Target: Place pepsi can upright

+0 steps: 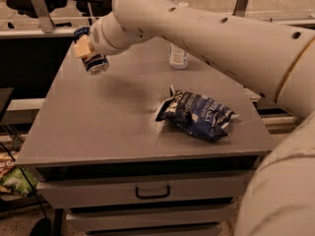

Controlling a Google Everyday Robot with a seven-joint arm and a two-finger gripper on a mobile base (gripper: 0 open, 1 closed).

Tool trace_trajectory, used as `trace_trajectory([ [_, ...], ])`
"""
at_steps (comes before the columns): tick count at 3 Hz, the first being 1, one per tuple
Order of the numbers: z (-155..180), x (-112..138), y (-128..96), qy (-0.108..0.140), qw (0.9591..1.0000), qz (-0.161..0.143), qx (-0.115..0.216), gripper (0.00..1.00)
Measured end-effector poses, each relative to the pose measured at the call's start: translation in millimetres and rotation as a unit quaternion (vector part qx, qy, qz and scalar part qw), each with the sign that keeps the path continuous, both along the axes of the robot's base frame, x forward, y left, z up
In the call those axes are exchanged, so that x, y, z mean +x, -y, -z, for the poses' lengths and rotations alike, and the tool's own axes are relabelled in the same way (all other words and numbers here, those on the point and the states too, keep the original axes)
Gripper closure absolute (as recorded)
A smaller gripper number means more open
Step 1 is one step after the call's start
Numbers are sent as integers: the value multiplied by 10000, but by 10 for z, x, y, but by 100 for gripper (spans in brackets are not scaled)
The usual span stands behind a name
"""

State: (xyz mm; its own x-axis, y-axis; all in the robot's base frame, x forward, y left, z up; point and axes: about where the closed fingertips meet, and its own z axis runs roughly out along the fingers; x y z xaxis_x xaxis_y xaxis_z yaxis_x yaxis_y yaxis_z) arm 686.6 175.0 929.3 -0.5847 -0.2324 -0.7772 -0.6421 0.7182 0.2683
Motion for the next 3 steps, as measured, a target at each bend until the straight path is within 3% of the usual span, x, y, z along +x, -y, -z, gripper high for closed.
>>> trace_trajectory([
  [1, 84, -20, -8, 202, 9985, 55, 501, 100],
  [3, 66, 39, -33, 1099, 9873, 352, 1094, 100],
])
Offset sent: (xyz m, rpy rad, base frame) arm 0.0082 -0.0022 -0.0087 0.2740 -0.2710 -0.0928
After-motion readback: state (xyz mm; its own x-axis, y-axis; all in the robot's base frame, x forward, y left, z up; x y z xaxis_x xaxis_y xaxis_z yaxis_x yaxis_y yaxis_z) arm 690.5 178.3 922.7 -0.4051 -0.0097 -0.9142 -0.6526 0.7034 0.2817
